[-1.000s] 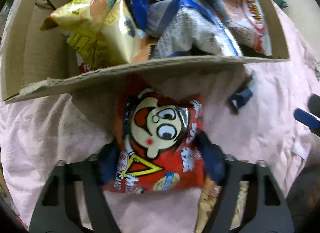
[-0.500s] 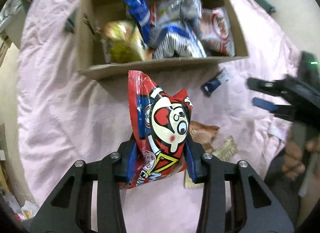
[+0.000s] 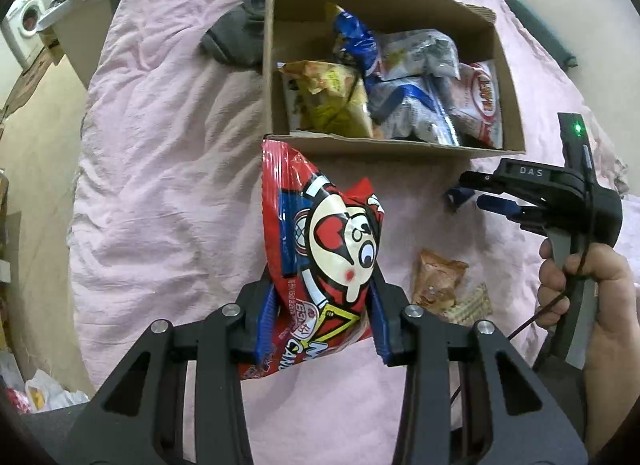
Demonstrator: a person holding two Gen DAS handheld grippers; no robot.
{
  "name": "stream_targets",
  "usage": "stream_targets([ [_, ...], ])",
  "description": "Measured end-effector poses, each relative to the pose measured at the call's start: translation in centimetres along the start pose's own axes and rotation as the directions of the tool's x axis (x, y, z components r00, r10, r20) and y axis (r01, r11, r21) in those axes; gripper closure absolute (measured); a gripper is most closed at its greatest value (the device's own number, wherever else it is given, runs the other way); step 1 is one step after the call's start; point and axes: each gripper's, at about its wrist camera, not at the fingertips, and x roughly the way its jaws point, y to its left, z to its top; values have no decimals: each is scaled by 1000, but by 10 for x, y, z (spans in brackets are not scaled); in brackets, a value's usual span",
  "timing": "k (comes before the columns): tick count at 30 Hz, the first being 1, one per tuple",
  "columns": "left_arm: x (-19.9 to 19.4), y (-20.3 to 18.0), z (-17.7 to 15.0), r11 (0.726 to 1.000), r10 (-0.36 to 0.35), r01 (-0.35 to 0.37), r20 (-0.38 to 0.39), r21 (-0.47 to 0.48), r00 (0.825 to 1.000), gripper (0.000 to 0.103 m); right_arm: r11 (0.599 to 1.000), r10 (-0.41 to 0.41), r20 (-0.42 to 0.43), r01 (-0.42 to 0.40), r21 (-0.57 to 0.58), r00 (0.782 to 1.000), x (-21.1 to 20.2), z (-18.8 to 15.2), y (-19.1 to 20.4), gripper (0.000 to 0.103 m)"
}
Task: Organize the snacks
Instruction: 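Grasp the red candy bag with the left tool while the right tool grasps the white-blue bar, then carry the red candy bag and white-blue bar over the box with both tools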
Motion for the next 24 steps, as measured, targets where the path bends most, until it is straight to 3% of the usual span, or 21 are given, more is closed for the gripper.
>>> stream_targets([
  [10, 15, -8, 2, 1000, 5, -5, -14, 4, 1000, 68, 994, -95, 1, 95, -47, 995, 33, 13, 12, 54],
  [15, 13, -7, 3, 1000, 8, -8, -3, -1, 1000, 68, 980, -167, 15, 168, -109, 986, 34, 11, 14, 84],
  [19, 12, -4, 2, 1000, 12, -12, 1, -12, 1000, 68, 970, -190, 41, 194, -147, 981, 27, 3, 10, 86],
  [24, 13, -1, 1, 1000, 7, -7, -4, -26, 1000, 68, 976, -157, 54, 163, -146, 986, 12, -11, 0, 86],
])
